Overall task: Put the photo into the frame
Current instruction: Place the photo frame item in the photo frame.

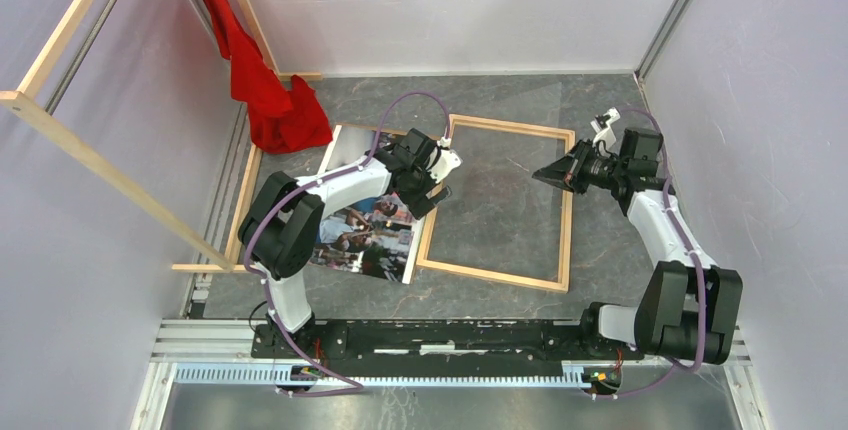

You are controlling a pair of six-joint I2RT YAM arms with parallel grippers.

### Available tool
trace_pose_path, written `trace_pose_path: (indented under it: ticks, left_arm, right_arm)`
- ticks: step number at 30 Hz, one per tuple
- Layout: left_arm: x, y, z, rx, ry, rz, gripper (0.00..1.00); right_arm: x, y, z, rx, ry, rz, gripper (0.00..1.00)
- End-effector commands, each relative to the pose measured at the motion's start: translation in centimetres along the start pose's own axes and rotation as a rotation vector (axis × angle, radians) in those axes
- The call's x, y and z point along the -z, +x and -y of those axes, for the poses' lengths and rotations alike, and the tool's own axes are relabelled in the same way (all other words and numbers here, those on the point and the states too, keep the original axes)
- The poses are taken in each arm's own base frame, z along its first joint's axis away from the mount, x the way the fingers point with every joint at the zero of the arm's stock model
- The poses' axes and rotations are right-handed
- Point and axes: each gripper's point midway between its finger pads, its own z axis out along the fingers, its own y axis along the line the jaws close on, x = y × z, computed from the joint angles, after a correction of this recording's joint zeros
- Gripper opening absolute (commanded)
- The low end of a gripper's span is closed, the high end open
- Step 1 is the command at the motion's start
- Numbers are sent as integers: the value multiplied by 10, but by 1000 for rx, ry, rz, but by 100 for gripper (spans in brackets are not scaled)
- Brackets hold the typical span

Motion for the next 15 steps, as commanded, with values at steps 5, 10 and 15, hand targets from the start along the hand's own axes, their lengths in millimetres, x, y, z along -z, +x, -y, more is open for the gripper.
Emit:
trace_pose_path:
  ticks: [5,10,15]
  left_arm:
    - [17,-22,-15,95,49,101,96]
    - [19,-19,-21,115,48,106,95]
    - [19,-17,-21,117,48,103,95]
  right_arm:
    - [10,-13,-41,50,-104,50,0]
    - [11,-11,-47,25,-139,53,0]
    - [13,-17,-57,38,-160,64,0]
